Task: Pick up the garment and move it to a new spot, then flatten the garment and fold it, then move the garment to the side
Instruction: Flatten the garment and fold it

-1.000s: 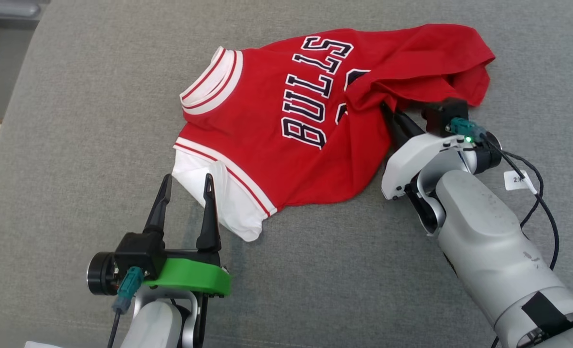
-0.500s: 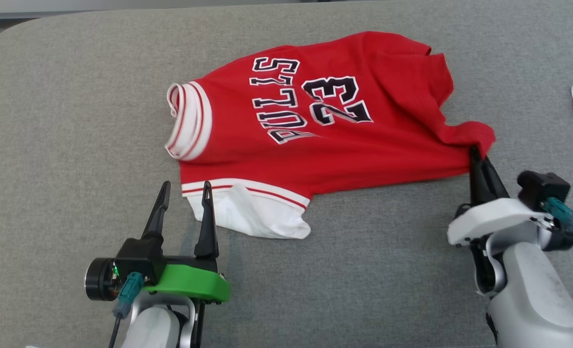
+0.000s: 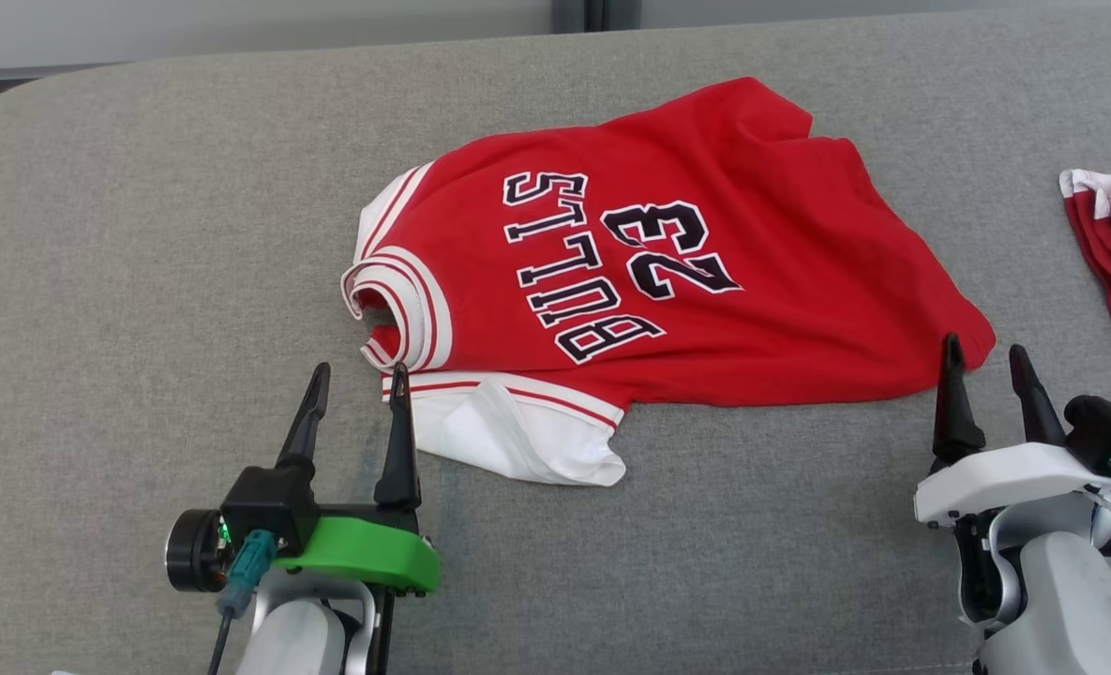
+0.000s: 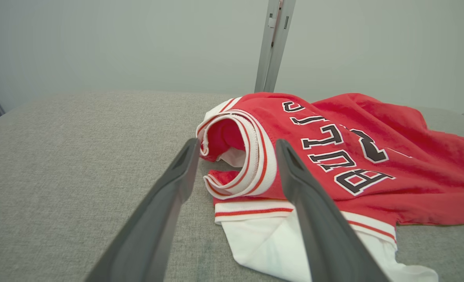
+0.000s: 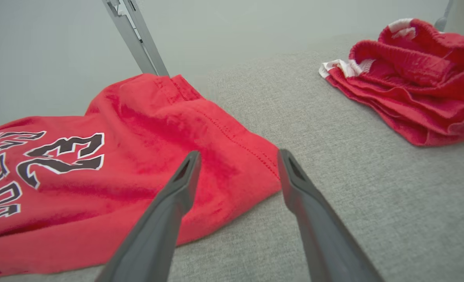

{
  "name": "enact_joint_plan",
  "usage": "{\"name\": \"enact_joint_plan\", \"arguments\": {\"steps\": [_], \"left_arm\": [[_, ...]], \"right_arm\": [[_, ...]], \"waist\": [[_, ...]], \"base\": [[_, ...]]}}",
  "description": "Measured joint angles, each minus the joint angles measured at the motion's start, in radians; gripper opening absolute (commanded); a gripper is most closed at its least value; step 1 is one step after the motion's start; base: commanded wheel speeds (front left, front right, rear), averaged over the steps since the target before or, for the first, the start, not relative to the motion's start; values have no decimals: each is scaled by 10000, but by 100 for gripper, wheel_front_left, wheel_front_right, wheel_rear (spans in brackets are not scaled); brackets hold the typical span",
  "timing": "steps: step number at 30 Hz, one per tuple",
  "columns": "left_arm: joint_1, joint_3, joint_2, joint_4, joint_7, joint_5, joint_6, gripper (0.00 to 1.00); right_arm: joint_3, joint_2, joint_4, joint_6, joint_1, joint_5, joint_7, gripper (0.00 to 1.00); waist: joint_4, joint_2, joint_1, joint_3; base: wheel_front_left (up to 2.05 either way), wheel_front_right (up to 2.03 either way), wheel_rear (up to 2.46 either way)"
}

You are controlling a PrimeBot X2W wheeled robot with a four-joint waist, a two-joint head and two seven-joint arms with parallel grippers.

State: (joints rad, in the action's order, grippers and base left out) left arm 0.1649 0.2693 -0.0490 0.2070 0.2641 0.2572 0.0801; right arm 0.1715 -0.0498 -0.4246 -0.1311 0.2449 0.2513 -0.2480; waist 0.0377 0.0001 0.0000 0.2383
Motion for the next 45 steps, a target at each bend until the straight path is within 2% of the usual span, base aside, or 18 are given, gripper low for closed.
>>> {"name": "enact_joint_plan", "arguments": {"steps": [7,15,18,23,28,29,30,32,33,39,43,44,45], "left_arm": [[-179,2,-2,727,-4,305,-117,100],[266,1404,0,1519,-717,506,-391,100],[738,2059,6,1967,-1114,612,-203,100],[1569,2844,6,2917,-1814,1020,414,100],[2122,3281,12,3693,-2205,1256,978,98],[2200,3333,12,3779,-2205,1271,1087,76],[2288,3396,13,3860,-2192,1275,1241,45],[2411,3450,13,3956,-2128,1350,1450,7],[2448,3496,13,4019,-2130,1415,1522,0],[2458,3845,13,4255,-2261,1630,1607,0],[2493,3927,13,4050,-1824,1785,1639,0],[2522,3960,12,4080,-1785,1797,1659,3],[2577,4017,6,4155,-1751,1802,1655,44]], "right_arm": [[111,2,1129,0,-229,-299,-23,100],[46,8,1873,0,-563,-393,198,100],[-188,6,1987,0,-577,-357,293,100],[-552,10,2046,0,-586,-255,355,100],[-533,8,2065,0,-587,-249,353,100],[-504,8,2063,-2,-587,-263,351,100],[-470,6,2063,0,-587,-282,349,100],[-424,8,2063,0,-587,-328,337,100],[-376,8,2063,0,-588,-328,334,100],[-353,10,2056,0,-602,-334,265,100],[-474,8,2061,0,-590,-332,257,100],[-523,10,2061,0,-577,-332,261,100],[-568,10,2063,0,-558,-332,263,100]], "waist": [[18,0,0,-427],[-20,0,0,-764],[-118,0,0,-742],[-391,0,0,-654],[-635,0,0,-539],[-657,0,0,-520],[-677,0,0,-496],[-687,0,0,-464],[-669,0,0,-457],[-369,0,0,-487],[-110,0,0,-531],[-59,0,0,-545],[-19,0,0,-556]], "base": [[0,0,0],[0,0,0],[0,0,0],[0,0,0],[0,0,0],[0,0,0],[0,0,0],[0,0,0],[0,0,0],[0,0,0],[0,0,0],[0,0,0],[0,0,0]]}}
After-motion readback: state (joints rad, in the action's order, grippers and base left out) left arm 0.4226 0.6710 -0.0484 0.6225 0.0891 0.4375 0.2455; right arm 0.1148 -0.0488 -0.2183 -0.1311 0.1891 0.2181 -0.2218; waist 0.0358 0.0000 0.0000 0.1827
